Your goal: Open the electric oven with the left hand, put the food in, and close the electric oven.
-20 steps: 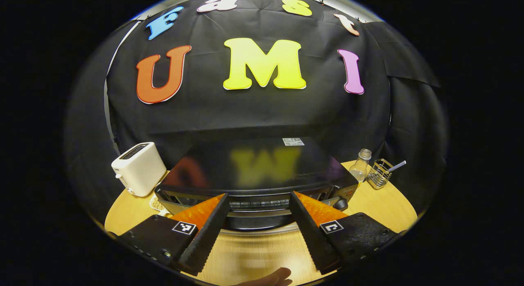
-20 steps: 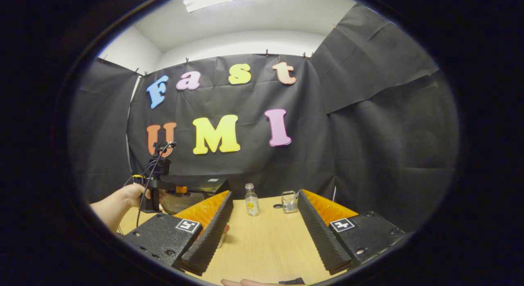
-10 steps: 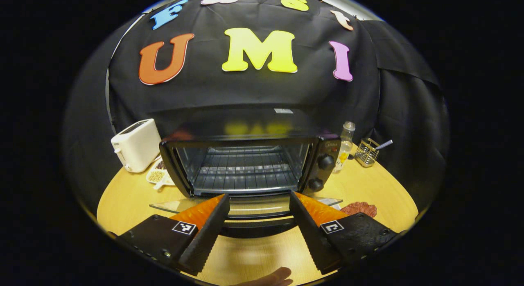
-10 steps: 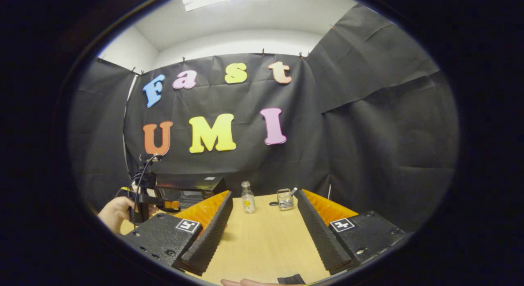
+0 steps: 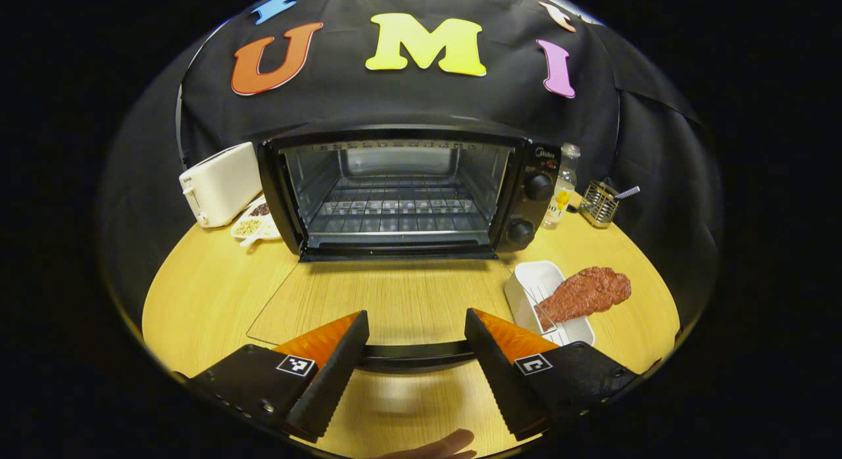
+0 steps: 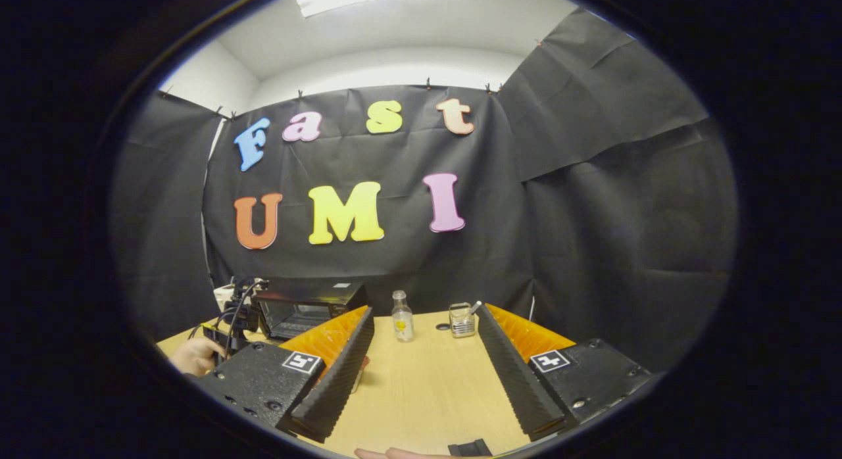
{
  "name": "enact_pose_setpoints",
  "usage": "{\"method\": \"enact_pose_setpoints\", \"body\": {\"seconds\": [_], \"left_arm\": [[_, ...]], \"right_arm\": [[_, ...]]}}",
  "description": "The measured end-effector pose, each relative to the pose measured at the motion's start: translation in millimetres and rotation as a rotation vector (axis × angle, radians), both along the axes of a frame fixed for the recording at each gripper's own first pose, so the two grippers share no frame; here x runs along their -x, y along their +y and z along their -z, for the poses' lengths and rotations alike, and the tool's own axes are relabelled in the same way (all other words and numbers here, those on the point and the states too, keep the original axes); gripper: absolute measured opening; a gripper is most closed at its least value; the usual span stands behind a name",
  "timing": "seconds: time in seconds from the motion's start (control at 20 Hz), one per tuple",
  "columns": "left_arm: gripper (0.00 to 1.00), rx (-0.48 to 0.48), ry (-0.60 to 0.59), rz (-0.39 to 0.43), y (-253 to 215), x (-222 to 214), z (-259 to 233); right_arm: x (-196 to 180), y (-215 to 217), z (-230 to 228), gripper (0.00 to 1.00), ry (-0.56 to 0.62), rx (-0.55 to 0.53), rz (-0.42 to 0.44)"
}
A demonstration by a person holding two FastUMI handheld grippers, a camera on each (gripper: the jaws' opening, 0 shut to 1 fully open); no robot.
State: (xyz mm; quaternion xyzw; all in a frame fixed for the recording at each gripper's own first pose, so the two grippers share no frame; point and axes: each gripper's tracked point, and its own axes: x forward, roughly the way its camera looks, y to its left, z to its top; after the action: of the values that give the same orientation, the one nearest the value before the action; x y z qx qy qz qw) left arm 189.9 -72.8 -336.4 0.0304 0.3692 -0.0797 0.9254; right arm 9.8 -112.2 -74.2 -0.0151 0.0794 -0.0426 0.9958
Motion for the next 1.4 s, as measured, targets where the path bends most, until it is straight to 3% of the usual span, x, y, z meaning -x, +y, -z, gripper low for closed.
{"method": "enact_pose_setpoints", "body": {"seconds": [0.25, 0.55, 0.6, 0.65, 0.85, 0.9, 0.95, 1.15, 1.4], "left_arm": [[0.94, -0.033, 0.018, 0.013, 2.6, 8.5, 23.1], [0.94, -0.028, -0.11, 0.011, 5.5, 5.8, 22.2], [0.94, -0.024, -0.146, 0.009, 5.4, 3.3, 21.6], [0.94, -0.021, -0.18, 0.005, 5.2, 1.9, 21.1], [0.94, -0.015, -0.29, -0.016, 5.5, -1.6, 18.7], [0.94, -0.018, -0.304, -0.025, 6.3, -1.8, 16.5], [0.94, -0.024, -0.313, -0.029, 7.3, -1.0, 14.6], [0.94, -0.011, -0.343, -0.028, 8.3, 10.7, -7.5], [0.94, 0.048, -0.41, -0.022, 18.8, 38.4, -64.9]], "right_arm": [[-0.2, 0.7, 5.0, 1.0, 0.01, -0.003, -0.008], [-1.9, 0.4, 18.3, 1.0, 0.047, 0.008, -0.005], [-2.3, 2.0, 21.2, 0.96, 0.054, 0.011, -0.008], [-2.2, 3.6, 23.3, 1.0, 0.057, 0.013, -0.014], [-12.3, 9.3, 38.7, 1.0, 0.096, 0.03, -0.026], [-15.5, 10.9, 43.9, 0.96, 0.111, 0.03, -0.03], [-18.1, 14.5, 48.5, 1.0, 0.126, 0.022, -0.041], [-31.4, 12.7, 82.6, 0.96, 0.232, -0.026, -0.052], [-52.8, -0.9, 121.6, 1.0, 0.36, -0.023, -0.052]]}}
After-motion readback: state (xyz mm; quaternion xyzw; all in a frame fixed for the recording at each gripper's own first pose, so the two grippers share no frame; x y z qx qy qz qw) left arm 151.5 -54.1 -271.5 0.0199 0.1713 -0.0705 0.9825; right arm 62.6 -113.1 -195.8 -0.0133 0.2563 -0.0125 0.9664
